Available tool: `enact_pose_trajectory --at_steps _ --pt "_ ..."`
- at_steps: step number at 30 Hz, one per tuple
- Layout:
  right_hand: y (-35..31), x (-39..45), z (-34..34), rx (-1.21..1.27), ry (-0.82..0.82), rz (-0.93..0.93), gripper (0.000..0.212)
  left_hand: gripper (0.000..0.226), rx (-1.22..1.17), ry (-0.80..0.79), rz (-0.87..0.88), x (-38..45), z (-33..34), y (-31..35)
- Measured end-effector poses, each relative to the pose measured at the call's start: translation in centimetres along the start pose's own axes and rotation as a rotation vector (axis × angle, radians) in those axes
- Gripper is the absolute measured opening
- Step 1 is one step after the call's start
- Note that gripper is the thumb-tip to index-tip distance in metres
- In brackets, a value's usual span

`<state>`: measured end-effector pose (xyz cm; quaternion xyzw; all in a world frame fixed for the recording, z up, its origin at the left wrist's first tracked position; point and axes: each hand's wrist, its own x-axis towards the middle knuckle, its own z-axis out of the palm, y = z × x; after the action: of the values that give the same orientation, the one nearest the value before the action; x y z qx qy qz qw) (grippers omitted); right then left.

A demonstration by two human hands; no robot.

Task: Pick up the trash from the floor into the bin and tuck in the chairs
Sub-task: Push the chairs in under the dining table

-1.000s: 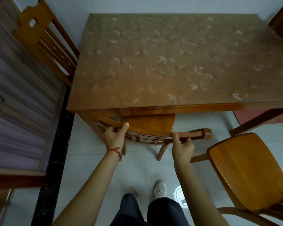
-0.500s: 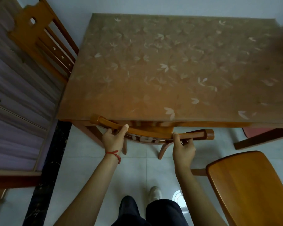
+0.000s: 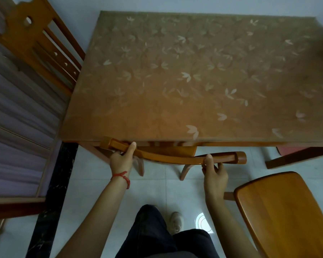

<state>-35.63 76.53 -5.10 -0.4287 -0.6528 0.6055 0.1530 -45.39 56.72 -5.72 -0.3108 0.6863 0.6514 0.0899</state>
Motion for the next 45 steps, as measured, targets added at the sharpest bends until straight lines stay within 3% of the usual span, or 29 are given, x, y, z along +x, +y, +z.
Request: enact_pose_trajectory --at_steps 7,11,16,19,28,35,45 --pt "-0.5 0.2 0.7 0.008 0.082 0.023 0.015 0.013 -0.043 0.041 -0.015 -0.3 0.3 0.1" --pt "-0.9 0.3 0.3 0.018 0.091 0.025 0.018 0.011 -0.059 0.083 -0.003 -0.6 0.8 0.3" --pt "-0.8 1.1 -0.2 -0.006 0.051 0.023 0.016 0.022 -0.011 0.092 -0.114 -1.0 0.7 -0.8" --pt "-0.7 2.0 -1.1 -0.024 0.022 0.036 0.014 0.017 -0.074 0.160 0.000 -1.7 1.9 -0.5" --pt "-1.7 5.4 -3.8 -0.083 -0.077 0.019 0.018 0.013 -0.188 0.254 -0.024 -5.0 4.8 -1.2" --pt "-2.3 6.9 -4.5 -0.026 -0.140 0.095 0.014 0.008 -0.236 0.295 0.058 -6.7 6.3 -1.6" --pt "-2.5 6.9 -3.3 -0.018 -0.084 0.156 0.024 0.014 -0.137 0.349 0.111 -5.5 6.4 -1.3"
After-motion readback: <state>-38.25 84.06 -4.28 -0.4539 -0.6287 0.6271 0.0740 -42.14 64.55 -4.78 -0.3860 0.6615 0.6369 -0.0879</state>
